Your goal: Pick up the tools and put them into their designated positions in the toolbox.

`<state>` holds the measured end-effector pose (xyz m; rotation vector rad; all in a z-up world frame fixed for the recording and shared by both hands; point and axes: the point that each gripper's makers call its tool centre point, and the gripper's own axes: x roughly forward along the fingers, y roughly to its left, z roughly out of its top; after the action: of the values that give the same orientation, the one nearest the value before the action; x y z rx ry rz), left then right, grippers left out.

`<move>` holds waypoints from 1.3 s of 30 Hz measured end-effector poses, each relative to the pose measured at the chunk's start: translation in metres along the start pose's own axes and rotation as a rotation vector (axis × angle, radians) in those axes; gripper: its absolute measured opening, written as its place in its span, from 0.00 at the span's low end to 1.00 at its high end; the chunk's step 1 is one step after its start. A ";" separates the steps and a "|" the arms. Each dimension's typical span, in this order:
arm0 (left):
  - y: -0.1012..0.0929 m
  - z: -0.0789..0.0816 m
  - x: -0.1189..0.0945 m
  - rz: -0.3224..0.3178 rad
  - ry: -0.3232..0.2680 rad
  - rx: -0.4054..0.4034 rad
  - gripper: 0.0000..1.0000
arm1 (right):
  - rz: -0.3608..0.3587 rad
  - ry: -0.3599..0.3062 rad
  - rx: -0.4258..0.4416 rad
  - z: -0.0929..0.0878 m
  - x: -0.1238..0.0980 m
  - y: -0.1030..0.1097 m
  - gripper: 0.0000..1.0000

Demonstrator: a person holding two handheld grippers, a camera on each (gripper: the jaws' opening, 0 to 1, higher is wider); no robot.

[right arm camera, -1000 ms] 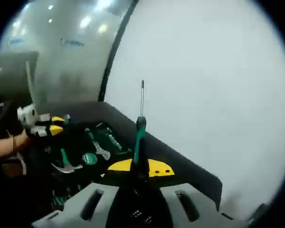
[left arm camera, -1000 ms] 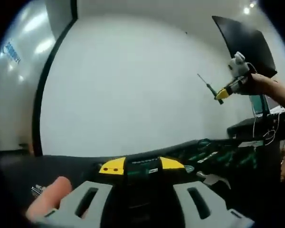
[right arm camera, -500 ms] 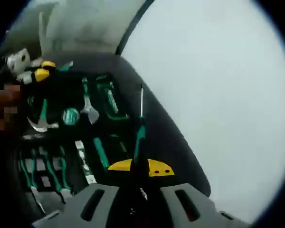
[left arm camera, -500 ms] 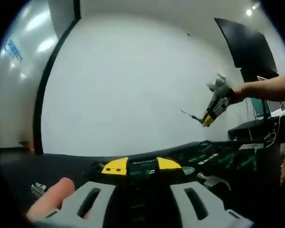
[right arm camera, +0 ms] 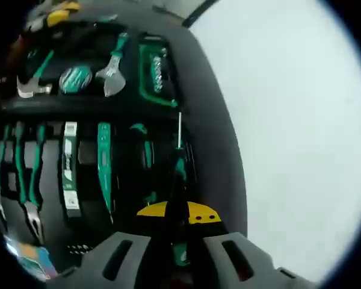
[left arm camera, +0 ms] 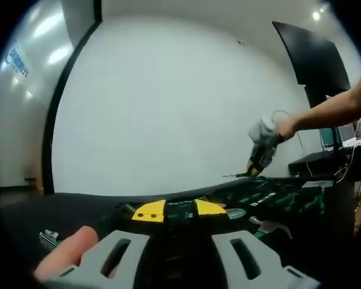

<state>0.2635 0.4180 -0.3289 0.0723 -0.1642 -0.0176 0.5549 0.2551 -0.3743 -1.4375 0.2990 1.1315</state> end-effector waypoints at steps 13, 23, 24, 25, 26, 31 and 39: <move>0.007 -0.005 0.002 0.009 0.006 0.013 0.15 | 0.037 0.133 -0.181 -0.008 0.029 -0.003 0.08; 0.011 -0.008 0.002 0.022 0.013 0.030 0.15 | 0.066 0.095 -0.165 -0.012 0.033 0.004 0.10; 0.011 -0.008 0.002 0.024 0.012 0.031 0.15 | 0.112 0.089 -0.163 -0.013 0.029 0.009 0.13; 0.011 -0.008 0.002 0.027 0.012 0.032 0.15 | 0.135 0.056 -0.086 -0.010 0.025 0.008 0.18; 0.013 -0.009 0.001 0.034 0.013 0.035 0.15 | 0.144 0.041 -0.018 -0.009 0.021 0.007 0.22; 0.016 -0.007 0.000 0.039 0.003 0.016 0.15 | 0.061 -0.137 0.305 0.015 0.003 -0.027 0.07; 0.016 -0.008 0.000 0.044 0.009 0.021 0.15 | -0.278 -0.290 0.776 -0.026 0.016 -0.029 0.00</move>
<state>0.2648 0.4340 -0.3358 0.0896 -0.1569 0.0278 0.5958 0.2467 -0.3737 -0.5984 0.2779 0.8401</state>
